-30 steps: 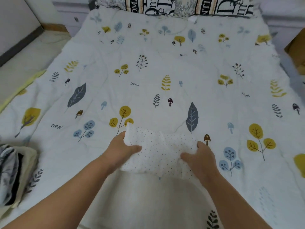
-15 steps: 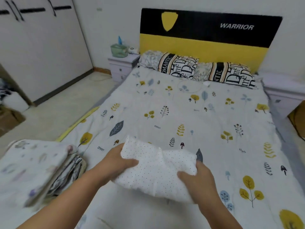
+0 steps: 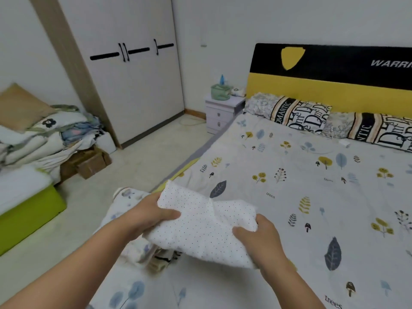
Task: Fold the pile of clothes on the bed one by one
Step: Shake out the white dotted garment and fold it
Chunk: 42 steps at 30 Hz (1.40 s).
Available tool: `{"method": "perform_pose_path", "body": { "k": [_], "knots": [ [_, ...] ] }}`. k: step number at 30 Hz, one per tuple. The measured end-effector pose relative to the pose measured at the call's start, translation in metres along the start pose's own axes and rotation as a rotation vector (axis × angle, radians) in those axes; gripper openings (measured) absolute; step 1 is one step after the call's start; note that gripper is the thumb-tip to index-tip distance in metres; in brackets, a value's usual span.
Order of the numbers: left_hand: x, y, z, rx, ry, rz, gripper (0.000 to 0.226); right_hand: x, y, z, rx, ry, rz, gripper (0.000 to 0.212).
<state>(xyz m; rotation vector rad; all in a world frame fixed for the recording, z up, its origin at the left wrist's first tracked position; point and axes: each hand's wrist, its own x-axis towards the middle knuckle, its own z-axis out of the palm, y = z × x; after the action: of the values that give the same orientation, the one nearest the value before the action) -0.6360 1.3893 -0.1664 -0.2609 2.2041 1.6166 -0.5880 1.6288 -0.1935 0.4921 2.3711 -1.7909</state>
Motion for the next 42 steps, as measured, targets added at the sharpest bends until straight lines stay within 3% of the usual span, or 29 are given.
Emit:
{"method": "perform_pose_path", "body": {
  "k": [7, 15, 18, 21, 24, 30, 35, 38, 40, 42],
  "knots": [
    [0.022, -0.024, -0.11, -0.02, 0.027, -0.002, 0.039, 0.026, -0.032, 0.112, -0.004, -0.036, 0.002, 0.029],
    [0.082, -0.067, -0.211, -0.034, 0.011, -0.068, 0.056, 0.066, -0.041, 0.226, 0.016, -0.037, 0.047, 0.02],
    [0.106, -0.087, -0.231, -0.045, -0.001, -0.084, 0.068, 0.086, -0.037, 0.256, -0.022, -0.028, 0.052, 0.02],
    [0.134, -0.108, -0.242, -0.045, -0.015, -0.103, 0.075, 0.106, -0.027, 0.281, -0.097, -0.002, 0.076, 0.037],
    [0.161, -0.129, -0.244, -0.015, -0.008, -0.117, 0.067, 0.121, -0.013, 0.296, -0.157, 0.029, 0.106, 0.049],
    [0.206, -0.166, -0.235, 0.015, 0.048, -0.127, 0.044, 0.145, 0.017, 0.313, -0.259, 0.074, 0.124, 0.034],
    [0.232, -0.195, -0.229, 0.218, 0.167, -0.147, 0.056, 0.153, 0.035, 0.321, -0.407, 0.076, 0.126, 0.042],
    [0.237, -0.204, -0.219, 0.547, 0.265, -0.189, 0.071, 0.153, 0.034, 0.326, -0.619, 0.108, 0.13, 0.058],
    [0.233, -0.203, -0.21, 0.826, 0.45, -0.197, 0.079, 0.152, 0.03, 0.328, -0.833, 0.26, 0.006, 0.082],
    [0.227, -0.202, -0.198, 0.926, 0.588, 0.028, 0.072, 0.15, 0.031, 0.337, -0.862, 0.429, -0.198, 0.089]
  ]
}}
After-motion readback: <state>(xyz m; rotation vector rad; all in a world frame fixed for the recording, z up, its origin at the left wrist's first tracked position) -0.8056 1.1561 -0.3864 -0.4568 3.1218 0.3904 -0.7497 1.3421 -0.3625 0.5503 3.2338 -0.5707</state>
